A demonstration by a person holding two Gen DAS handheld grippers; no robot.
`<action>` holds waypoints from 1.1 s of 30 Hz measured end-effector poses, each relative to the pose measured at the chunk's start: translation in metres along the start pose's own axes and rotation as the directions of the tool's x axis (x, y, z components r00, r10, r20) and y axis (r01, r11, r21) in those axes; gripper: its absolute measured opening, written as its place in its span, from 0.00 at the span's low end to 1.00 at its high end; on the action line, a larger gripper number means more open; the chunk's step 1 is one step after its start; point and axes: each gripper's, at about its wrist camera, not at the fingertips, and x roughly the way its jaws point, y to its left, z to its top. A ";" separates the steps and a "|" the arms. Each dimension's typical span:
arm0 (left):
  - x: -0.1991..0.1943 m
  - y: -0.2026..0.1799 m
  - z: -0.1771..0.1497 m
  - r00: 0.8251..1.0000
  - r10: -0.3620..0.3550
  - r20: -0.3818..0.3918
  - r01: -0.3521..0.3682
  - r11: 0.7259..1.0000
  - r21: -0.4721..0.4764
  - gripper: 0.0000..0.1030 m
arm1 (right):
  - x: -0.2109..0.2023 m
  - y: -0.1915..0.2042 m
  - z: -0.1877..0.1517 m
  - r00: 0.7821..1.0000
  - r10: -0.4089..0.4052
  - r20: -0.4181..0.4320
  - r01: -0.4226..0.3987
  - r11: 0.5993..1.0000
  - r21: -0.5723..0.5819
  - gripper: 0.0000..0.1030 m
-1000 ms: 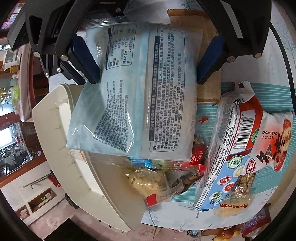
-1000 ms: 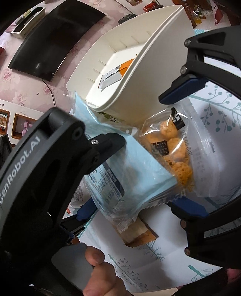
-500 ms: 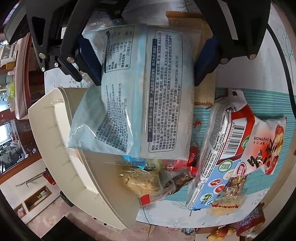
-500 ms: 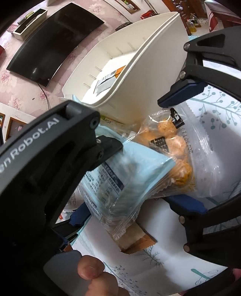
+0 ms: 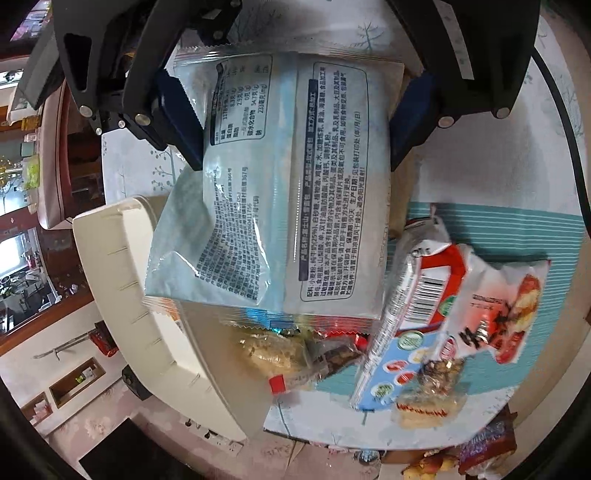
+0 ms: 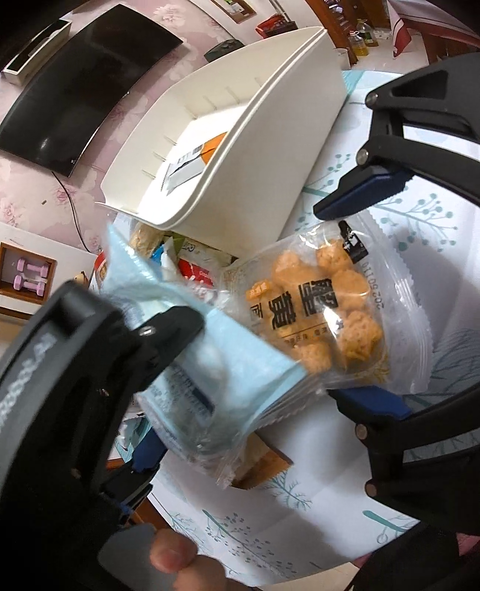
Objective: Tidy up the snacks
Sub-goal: 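Lower the bread bag into the bin with the left gripper while the right carries the cookies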
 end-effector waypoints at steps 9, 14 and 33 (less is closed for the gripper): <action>-0.041 -0.001 -0.017 0.996 -0.012 0.084 0.010 1.000 0.017 0.88 | -0.013 -0.002 -0.013 1.000 0.008 -0.003 -0.008 1.000 0.022 0.79; -0.065 -0.003 -0.025 0.990 -0.019 0.138 0.016 1.000 0.025 0.88 | -0.029 0.001 -0.014 0.999 0.018 0.029 -0.019 1.000 0.022 0.79; -0.114 -0.037 -0.009 0.961 -0.028 0.273 0.003 0.996 0.090 0.89 | -0.080 -0.049 -0.008 0.982 0.032 0.184 -0.055 0.991 0.120 0.79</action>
